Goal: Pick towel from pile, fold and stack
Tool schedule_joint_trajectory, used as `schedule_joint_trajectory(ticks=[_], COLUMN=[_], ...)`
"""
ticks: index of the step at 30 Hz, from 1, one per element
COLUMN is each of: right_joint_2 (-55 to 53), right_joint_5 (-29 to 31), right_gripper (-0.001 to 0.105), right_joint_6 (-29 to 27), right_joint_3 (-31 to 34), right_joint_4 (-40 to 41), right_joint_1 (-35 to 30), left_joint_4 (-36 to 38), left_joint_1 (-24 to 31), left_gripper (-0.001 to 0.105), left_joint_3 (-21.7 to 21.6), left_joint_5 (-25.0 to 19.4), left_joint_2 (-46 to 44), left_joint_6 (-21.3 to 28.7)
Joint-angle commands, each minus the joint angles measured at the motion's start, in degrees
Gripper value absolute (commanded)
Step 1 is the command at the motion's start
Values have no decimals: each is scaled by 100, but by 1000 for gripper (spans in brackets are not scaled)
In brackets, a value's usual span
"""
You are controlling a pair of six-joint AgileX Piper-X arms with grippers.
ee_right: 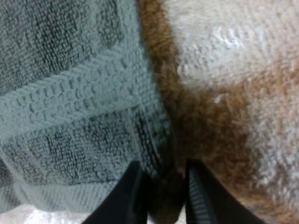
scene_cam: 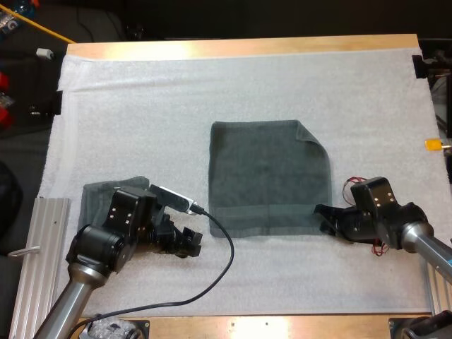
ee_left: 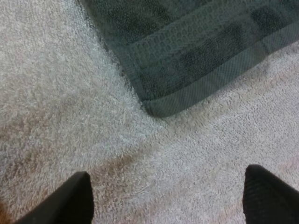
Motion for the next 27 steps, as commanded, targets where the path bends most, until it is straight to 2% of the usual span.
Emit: schedule_joint_trajectory(ticks=[1,5,9,21,27], right_joint_2=[-18,-158,-289,-325,-325], right_joint_5=[24,116,147,165,165], right_gripper=[17,14,0,0,0], right_joint_6=[25,0,0,0,0], right_joint_3=[-14,-14,-14,-14,-14], right_joint_4=[99,249,248,333,333], right_joint_1=[-4,-4,-4,-4,-4], left_joint_4=[-14,-75,-308,-1138,-1654], left_joint_1=[-19,-19,-19,-19,-19], left_gripper=[64,64,64,64,64], left_joint_3=[-7,-7,-7,-7,-7], left_joint_5=[47,245,308,619,970], left_joint_2=[-14,-14,115,1642,2679], left_joint_6=[-54,-54,-107,-363,-393])
